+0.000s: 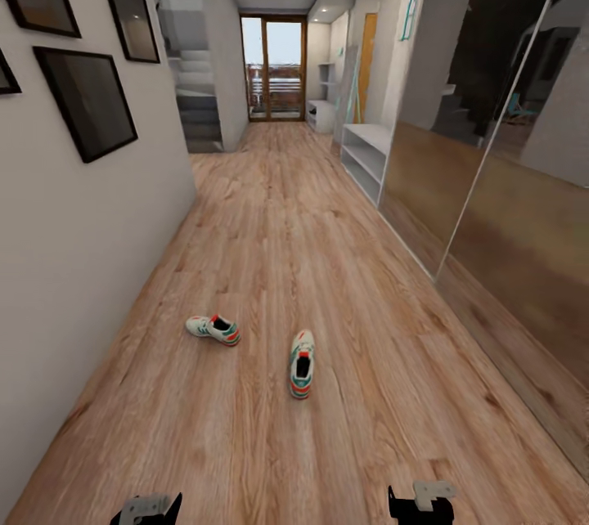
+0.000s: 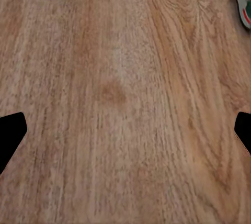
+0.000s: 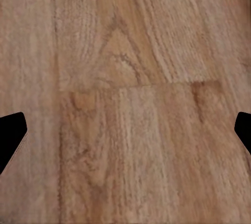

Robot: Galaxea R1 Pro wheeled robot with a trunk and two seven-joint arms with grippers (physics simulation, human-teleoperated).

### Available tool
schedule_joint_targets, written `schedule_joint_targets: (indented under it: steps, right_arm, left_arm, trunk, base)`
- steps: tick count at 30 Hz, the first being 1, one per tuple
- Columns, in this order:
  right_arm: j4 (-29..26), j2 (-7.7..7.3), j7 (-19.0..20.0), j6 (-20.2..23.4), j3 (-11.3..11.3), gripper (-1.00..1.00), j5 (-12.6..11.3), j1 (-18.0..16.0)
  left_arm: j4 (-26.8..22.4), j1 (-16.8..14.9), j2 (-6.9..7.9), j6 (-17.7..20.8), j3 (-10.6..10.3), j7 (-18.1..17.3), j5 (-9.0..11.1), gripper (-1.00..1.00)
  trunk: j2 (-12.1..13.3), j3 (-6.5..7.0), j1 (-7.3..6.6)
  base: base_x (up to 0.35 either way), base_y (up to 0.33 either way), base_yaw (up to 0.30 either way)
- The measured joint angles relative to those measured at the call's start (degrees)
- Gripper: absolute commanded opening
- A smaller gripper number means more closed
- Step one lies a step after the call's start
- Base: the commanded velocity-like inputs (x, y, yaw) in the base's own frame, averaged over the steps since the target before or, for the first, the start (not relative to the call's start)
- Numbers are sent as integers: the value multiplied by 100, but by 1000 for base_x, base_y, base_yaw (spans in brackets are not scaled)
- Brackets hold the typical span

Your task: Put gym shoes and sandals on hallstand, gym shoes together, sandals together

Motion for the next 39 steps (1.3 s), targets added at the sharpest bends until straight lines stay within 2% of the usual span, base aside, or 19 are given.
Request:
schedule_joint_targets:
  steps: [20,39]
  right_arm:
    - [1,9,-8,0,2,100,0,-1]
    - [19,-5,-2,-17,7,100,31,-2]
  left_arm:
    - [-1,1,0,0,0,0,0,100]
    - [-1,1,0,0,2,0,0,100]
  trunk:
    - [0,0,0]
    - [0,0,2]
  base:
    - [241,227,-283]
    - [185,169,-28]
